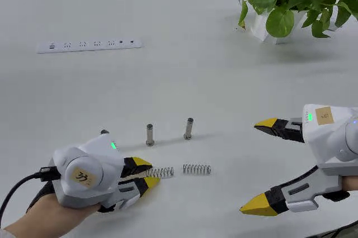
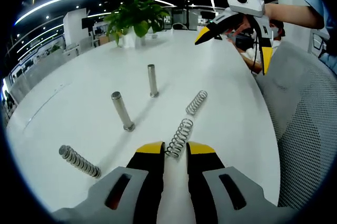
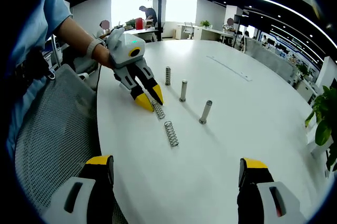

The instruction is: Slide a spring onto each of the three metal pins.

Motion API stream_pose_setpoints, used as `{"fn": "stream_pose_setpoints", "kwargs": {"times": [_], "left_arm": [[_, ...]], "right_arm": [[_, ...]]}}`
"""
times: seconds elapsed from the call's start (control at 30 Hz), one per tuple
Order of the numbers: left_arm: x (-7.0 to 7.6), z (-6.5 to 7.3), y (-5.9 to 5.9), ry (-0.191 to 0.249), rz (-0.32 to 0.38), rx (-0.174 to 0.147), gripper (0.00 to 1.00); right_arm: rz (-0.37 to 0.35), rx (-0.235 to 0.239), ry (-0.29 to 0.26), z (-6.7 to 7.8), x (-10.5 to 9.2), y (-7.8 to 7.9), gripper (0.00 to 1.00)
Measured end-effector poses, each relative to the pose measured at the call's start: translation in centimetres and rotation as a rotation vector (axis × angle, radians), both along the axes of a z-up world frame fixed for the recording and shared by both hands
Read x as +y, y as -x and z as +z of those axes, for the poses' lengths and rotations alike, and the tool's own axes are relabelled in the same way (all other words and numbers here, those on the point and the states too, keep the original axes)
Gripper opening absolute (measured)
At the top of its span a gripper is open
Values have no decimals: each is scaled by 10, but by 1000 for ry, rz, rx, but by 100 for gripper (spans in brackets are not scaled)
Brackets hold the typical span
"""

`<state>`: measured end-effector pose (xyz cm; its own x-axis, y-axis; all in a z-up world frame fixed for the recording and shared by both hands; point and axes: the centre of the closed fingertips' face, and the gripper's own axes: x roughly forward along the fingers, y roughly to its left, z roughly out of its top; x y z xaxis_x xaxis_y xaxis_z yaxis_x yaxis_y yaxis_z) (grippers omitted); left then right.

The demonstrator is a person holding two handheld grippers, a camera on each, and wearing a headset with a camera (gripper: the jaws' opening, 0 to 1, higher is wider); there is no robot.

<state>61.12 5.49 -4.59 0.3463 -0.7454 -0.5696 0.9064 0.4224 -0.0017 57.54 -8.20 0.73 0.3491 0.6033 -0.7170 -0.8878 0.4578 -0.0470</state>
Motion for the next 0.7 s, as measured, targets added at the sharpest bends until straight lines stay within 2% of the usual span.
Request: {"fn": "stream_pose_setpoints", "kwargs": {"times": [0.23, 0.3, 0.37, 0.47, 0.53, 0.57, 0.6, 0.67, 0.7], "left_arm": [[1, 0, 0, -4, -7, -4, 9], [1, 0, -1, -22, -15, -17, 10], [0, 0, -2, -34, -17, -16, 9], [0, 0, -3, -82, -34, -6, 9], [0, -1, -3, -122, -62, -14, 9], [-2, -1, -2, -141, -67, 0, 9], [-4, -2, 1, -145, -80, 28, 7], [-2, -1, -3, -178, -68, 50, 7], [-2, -1, -3, -187, -75, 51, 7]], "right_arm": [[0, 0, -1, 1, 1, -1, 99], [-1, 0, -2, 1, 1, -1, 99], [0, 1, -2, 0, 1, -1, 99], [4, 3, 0, 0, 2, 0, 99], [6, 5, -1, -1, 2, 1, 98], [7, 6, -2, -1, 3, 1, 98], [8, 7, 1, -2, 3, 1, 98], [12, 6, 5, -3, 4, 1, 98], [13, 7, 4, -3, 4, 1, 98]]}}
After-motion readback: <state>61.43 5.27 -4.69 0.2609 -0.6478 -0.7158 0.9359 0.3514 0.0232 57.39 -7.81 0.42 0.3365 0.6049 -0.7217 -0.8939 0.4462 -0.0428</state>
